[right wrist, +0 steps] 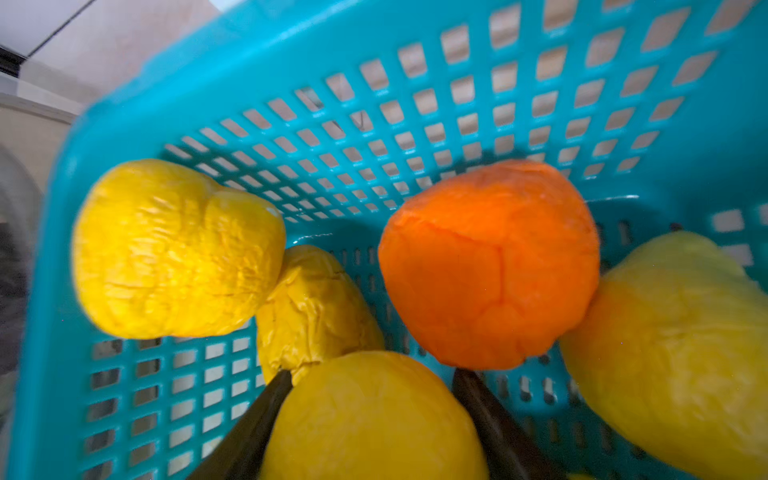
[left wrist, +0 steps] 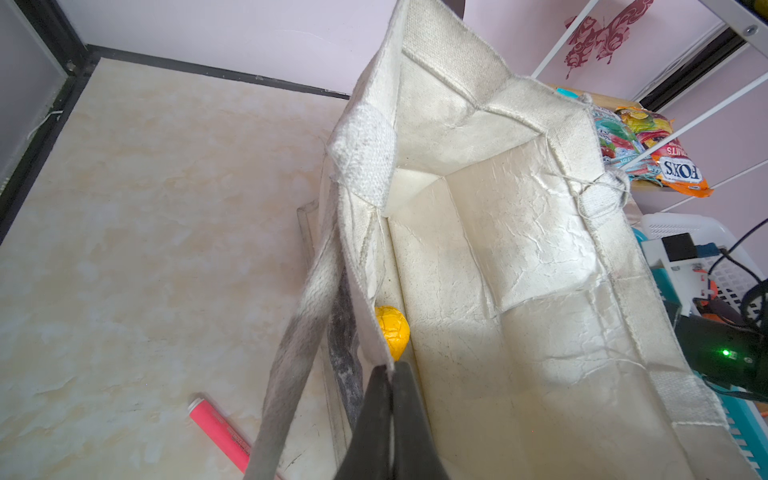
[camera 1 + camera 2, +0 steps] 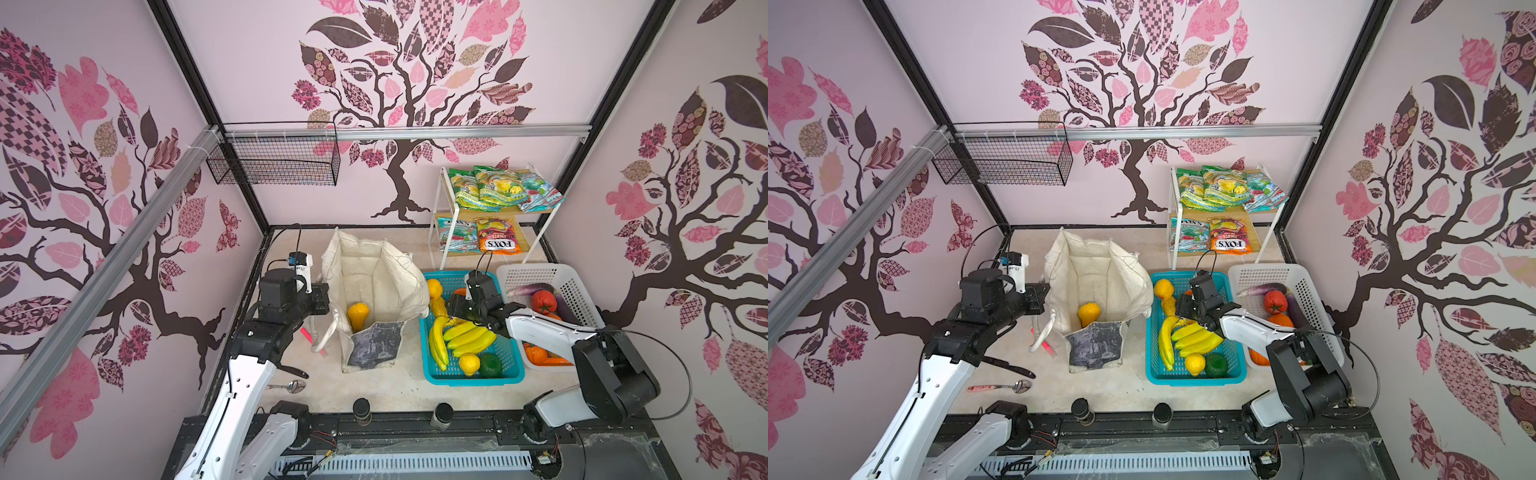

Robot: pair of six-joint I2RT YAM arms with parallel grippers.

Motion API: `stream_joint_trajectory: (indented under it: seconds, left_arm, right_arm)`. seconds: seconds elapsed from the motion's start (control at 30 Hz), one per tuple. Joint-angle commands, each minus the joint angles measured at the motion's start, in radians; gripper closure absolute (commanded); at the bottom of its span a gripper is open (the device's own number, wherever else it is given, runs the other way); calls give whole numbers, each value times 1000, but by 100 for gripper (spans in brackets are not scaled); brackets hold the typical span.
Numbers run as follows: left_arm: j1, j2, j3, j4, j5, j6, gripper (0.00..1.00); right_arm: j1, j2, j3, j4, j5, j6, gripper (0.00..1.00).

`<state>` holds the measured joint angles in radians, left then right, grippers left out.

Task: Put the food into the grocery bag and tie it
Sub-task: 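Lower the right gripper and grasp another yellow mango in the basket, then lift the yellow mango and carry it over the tote bag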

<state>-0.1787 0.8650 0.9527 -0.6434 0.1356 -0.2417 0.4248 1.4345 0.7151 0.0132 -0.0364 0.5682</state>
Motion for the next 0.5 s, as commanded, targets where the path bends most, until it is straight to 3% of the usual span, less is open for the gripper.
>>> stream_joint_trajectory:
  seconds: [0.0, 0.47]
  left_arm:
    - [-6, -3, -15, 1, 3, 6, 100]
    - [-5, -8, -7, -19, -47, 18, 100]
  right_arm:
    - [6, -102, 15, -43, 9, -8, 38]
    - [38, -314, 193, -259, -52, -95, 40]
